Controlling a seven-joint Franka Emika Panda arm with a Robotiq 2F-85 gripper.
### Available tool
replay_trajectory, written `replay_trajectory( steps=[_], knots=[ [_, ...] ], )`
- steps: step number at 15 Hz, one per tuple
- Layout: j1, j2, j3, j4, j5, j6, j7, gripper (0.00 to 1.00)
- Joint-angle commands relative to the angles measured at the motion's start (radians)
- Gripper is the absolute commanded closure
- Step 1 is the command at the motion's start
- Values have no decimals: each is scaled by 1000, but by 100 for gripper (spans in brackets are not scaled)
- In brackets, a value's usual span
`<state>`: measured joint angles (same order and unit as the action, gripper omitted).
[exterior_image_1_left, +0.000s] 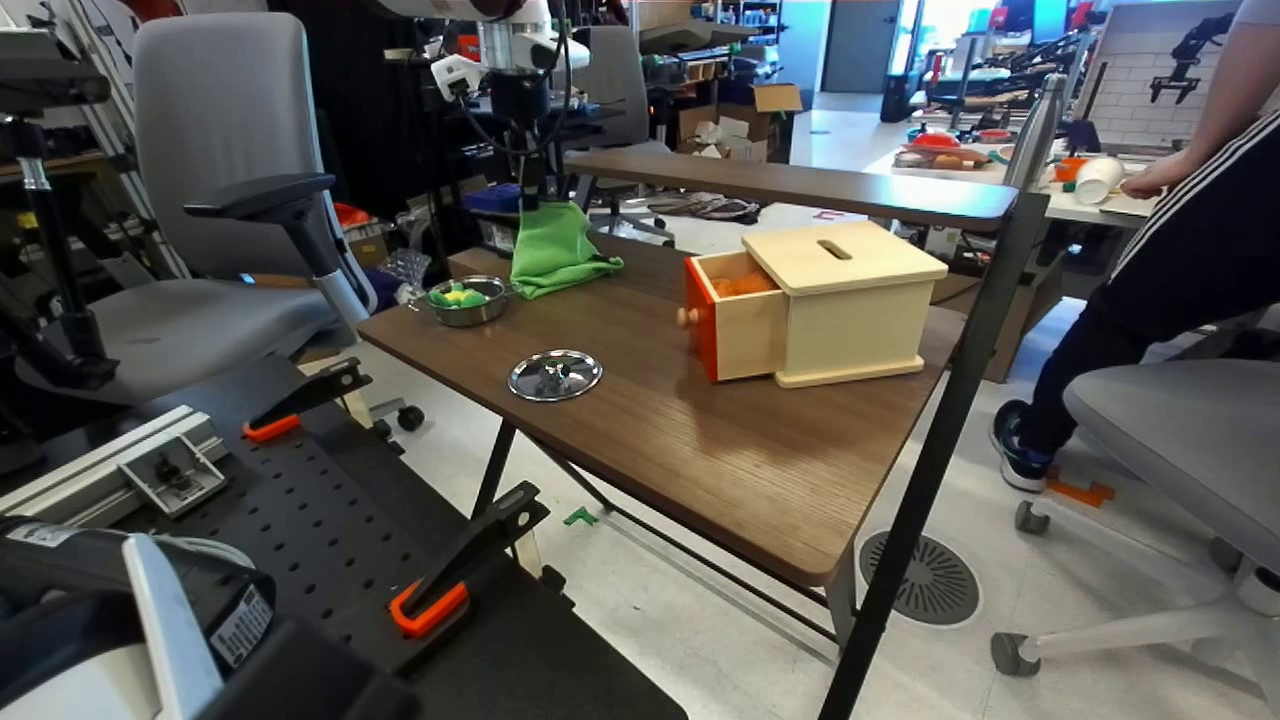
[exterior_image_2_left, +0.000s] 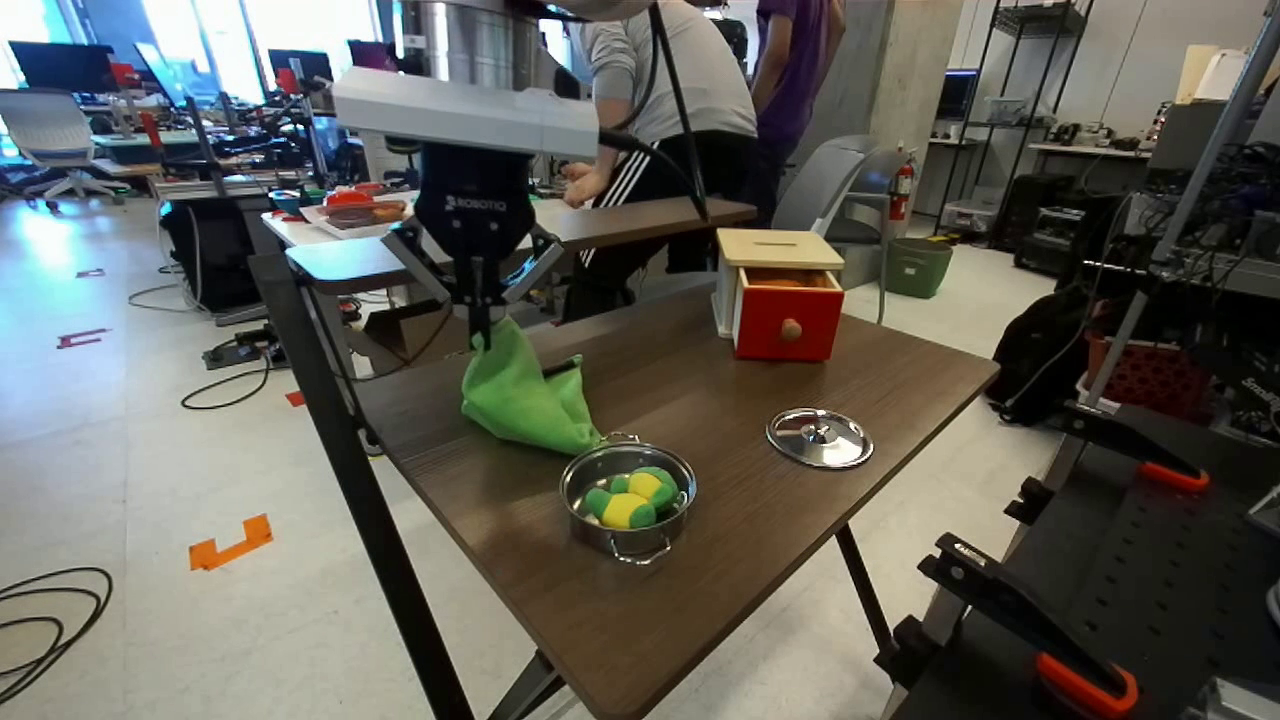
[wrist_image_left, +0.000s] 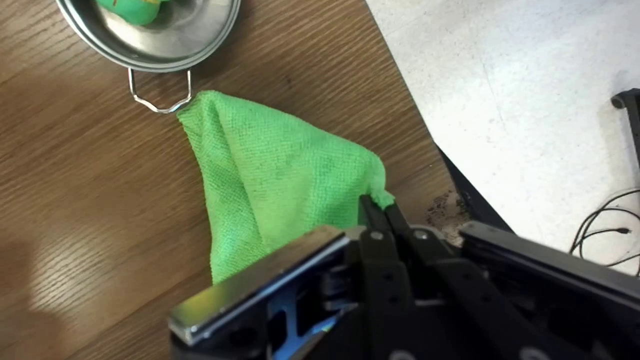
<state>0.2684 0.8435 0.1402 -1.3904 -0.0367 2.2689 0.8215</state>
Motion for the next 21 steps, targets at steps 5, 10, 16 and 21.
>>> replay_trajectory(
  steps=[5,10,16,21],
  knots=[
    [-7,-30,-74,-117,84,37,-30,99],
    [1,-13,-114,-151,70,24,-18,99],
    [17,18,-146,-142,52,1,-1,99],
    [25,23,-157,-140,47,-15,1,53]
  ],
)
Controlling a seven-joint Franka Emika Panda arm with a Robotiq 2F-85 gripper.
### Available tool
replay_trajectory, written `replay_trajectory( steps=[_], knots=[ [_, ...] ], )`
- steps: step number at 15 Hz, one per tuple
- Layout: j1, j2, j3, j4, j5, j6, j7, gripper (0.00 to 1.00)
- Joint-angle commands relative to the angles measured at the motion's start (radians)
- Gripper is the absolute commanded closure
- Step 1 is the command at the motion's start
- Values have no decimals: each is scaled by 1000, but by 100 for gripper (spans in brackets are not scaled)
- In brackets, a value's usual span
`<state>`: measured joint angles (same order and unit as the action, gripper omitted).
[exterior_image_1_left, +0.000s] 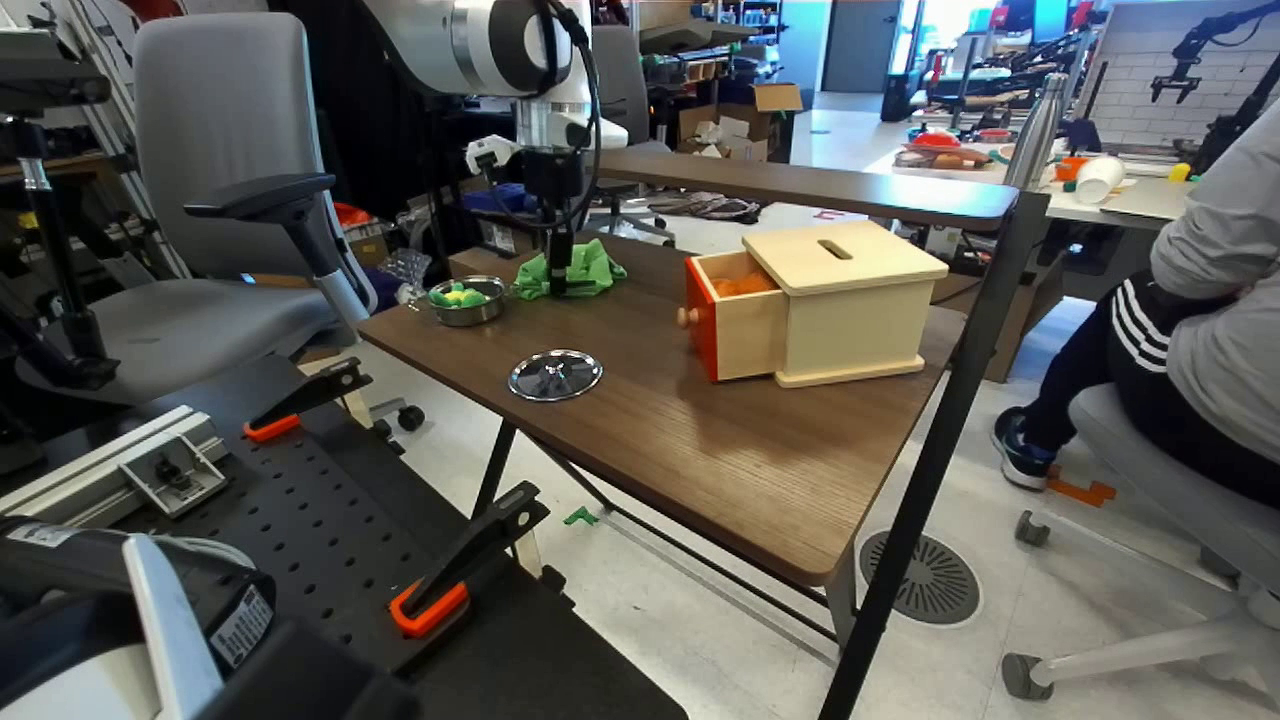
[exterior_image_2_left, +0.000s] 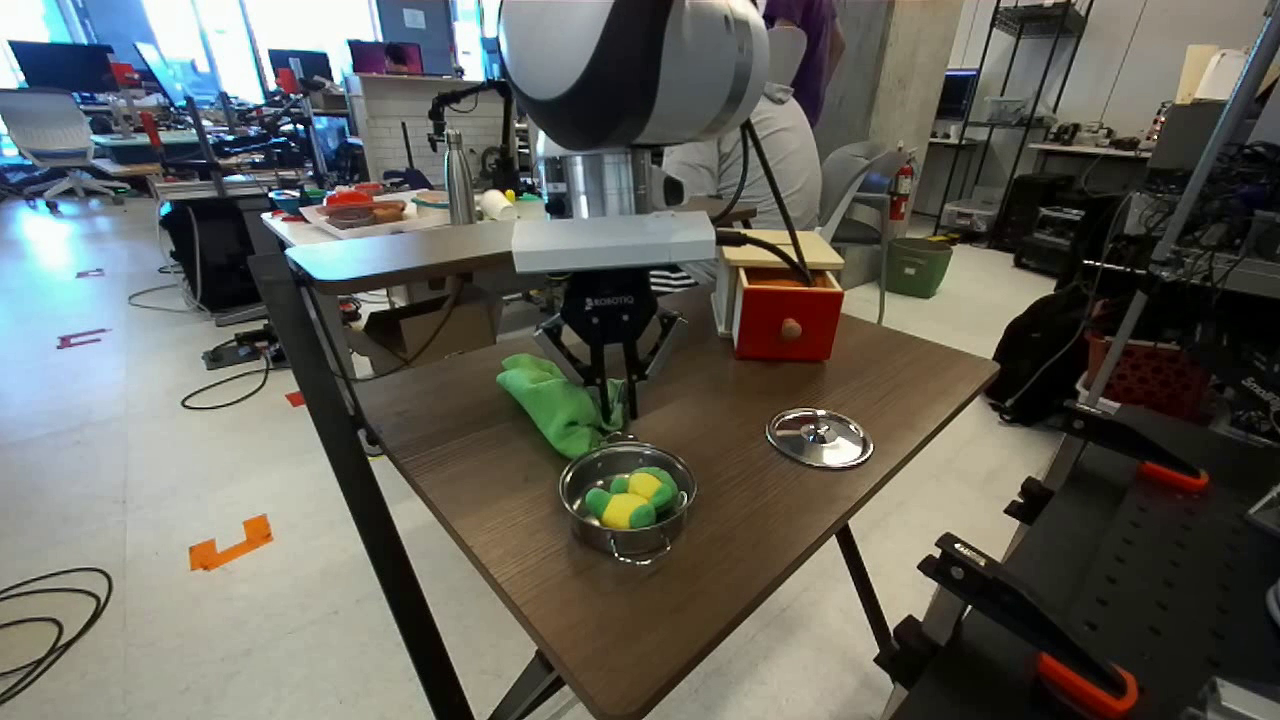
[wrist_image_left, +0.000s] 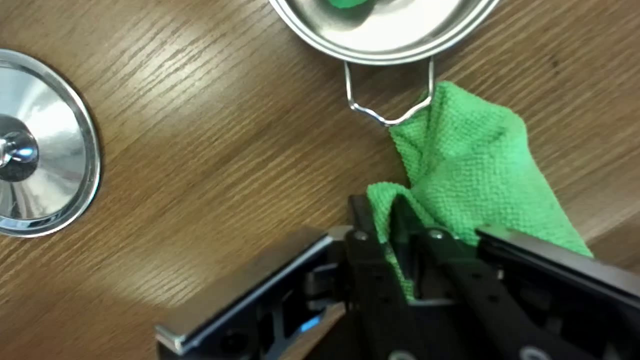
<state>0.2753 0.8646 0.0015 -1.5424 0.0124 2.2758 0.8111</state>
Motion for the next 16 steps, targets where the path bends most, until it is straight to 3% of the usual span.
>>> replay_trajectory(
  steps=[1,7,16],
  knots=[
    [21,0,-19,11,-4,-20,11,44],
    [27,-43,-8,-16,3,15,2,2],
    [40,-322,51,-224,26,17,-3,0]
  ],
)
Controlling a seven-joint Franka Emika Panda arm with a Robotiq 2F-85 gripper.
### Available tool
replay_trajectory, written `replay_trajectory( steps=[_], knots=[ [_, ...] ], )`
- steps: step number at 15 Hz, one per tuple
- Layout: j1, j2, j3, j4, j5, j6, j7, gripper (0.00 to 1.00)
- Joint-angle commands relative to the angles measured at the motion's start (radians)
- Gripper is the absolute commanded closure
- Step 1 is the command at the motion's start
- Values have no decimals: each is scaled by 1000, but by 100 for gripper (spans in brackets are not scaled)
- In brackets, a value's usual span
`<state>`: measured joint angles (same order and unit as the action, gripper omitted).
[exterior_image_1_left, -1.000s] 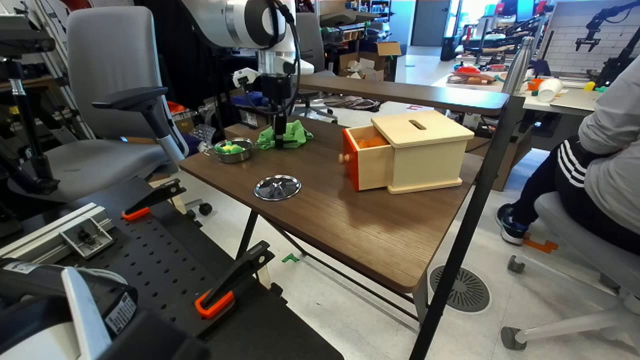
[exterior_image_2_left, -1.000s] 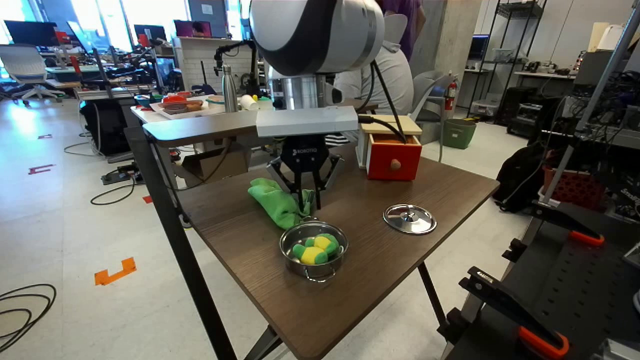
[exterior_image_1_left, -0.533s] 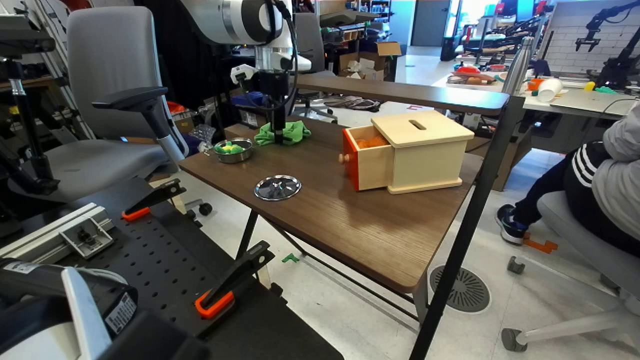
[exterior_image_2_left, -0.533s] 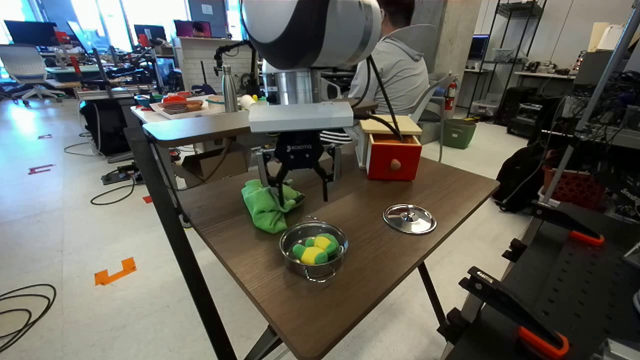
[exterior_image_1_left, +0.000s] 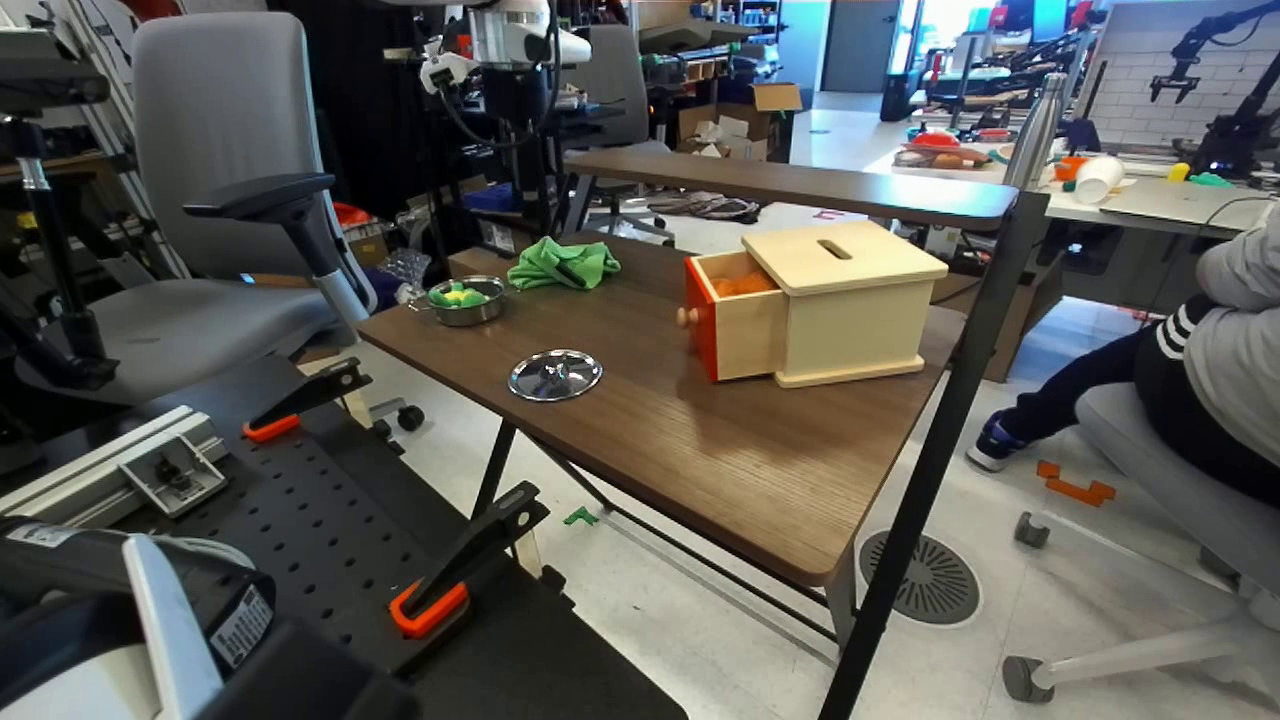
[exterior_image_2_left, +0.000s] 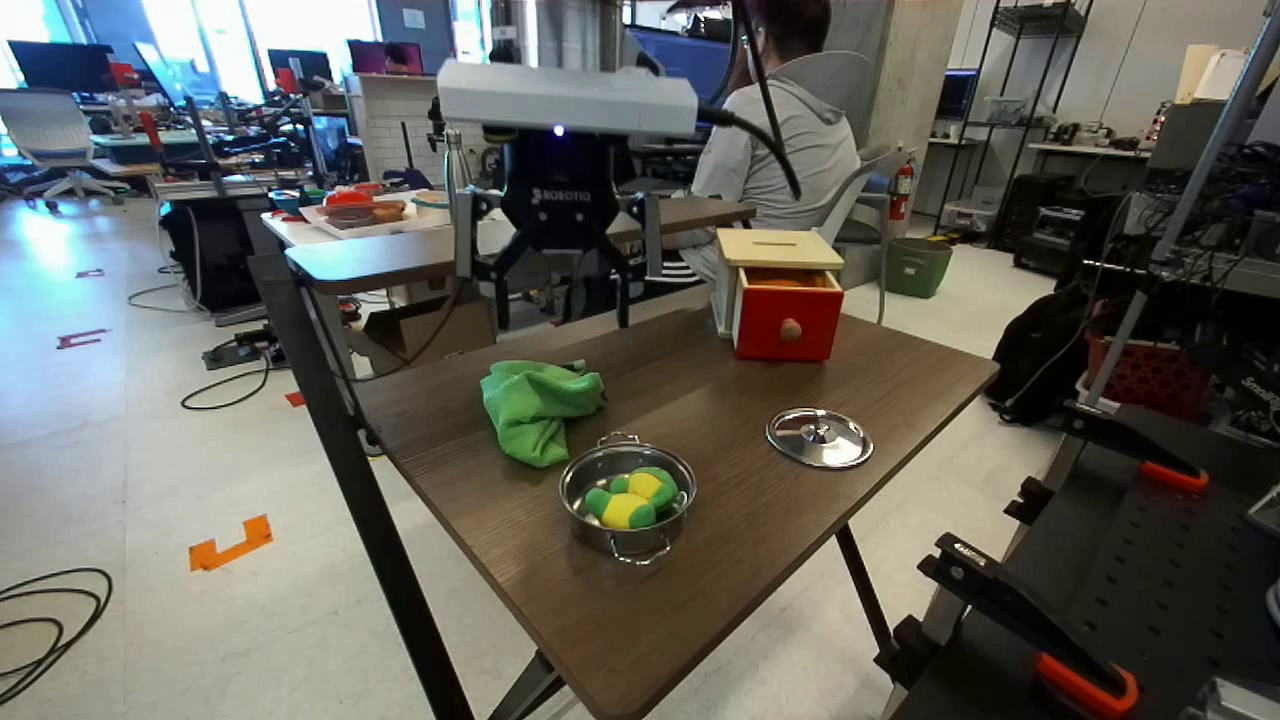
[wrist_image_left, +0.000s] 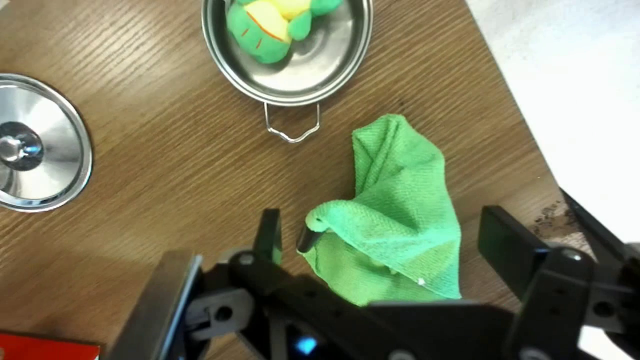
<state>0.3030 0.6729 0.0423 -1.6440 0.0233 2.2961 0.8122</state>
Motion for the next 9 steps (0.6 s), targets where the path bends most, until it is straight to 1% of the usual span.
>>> replay_trajectory(
  steps=[1,2,5,9],
  knots=[
    [15,-146,14,-128,2,-30,-15,0],
    [11,-70,7,-53,3,-11,-3,0],
    [19,-126,14,-101,-1,-28,-1,0],
    [18,-128,14,-113,-1,-27,-1,0]
  ],
)
